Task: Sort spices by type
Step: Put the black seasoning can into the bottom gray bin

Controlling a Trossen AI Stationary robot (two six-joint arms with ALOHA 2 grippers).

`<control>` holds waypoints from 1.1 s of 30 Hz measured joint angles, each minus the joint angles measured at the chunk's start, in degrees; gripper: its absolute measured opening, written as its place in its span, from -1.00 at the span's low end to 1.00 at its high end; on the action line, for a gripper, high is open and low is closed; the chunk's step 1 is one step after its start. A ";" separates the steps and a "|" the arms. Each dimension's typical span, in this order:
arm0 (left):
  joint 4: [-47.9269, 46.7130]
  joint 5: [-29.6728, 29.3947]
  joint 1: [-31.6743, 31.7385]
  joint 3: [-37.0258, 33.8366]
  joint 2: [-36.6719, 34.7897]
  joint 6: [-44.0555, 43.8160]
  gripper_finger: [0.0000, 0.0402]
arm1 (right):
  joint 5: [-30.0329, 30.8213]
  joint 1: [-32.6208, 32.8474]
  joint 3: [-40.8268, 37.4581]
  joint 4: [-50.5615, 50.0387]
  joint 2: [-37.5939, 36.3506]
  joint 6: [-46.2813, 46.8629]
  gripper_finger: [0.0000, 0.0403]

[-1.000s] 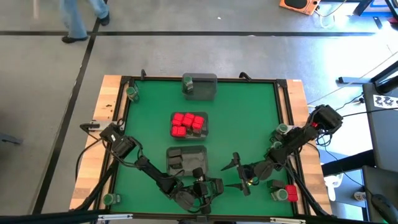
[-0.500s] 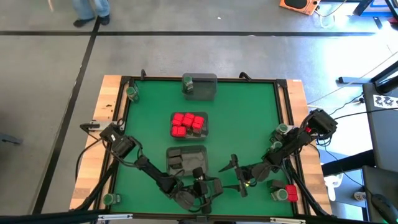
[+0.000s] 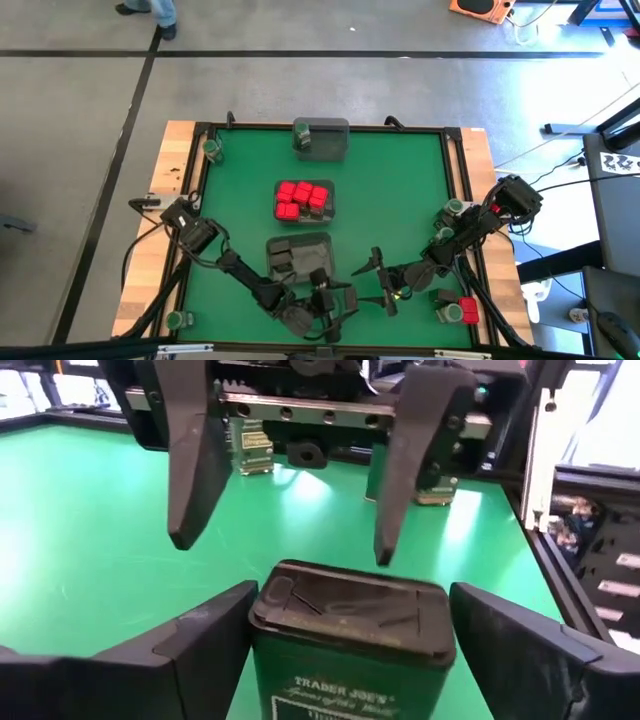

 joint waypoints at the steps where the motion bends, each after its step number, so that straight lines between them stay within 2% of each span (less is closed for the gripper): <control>1: 0.04 0.00 -0.22 -0.04 0.02 0.53 0.62 | -0.14 -0.02 0.00 -0.02 -0.02 0.00 0.58; 10: -0.51 0.09 -2.34 -0.09 -2.32 3.62 0.62 | -3.80 0.05 0.00 -0.18 -2.01 3.03 0.58; 15: -5.23 -0.32 -3.80 -0.09 -3.98 3.14 0.62 | -7.57 0.05 0.00 -2.58 -4.34 5.77 0.58; 19: -7.60 -2.88 -4.86 -0.09 -5.26 3.22 0.62 | -10.09 0.37 0.00 -4.37 -4.72 7.32 0.58; 23: -9.18 -3.31 -5.37 -0.09 -6.01 2.40 0.62 | -9.85 2.27 0.06 -3.42 -3.28 7.82 0.58; 27: -9.22 -2.26 -5.97 -0.09 -6.01 -2.48 0.62 | -8.04 4.30 0.04 -2.14 -1.41 7.97 0.58; 33: -10.40 -0.86 -7.26 -0.06 -6.02 -6.99 0.62 | -8.70 6.14 0.71 -0.48 1.47 8.26 0.58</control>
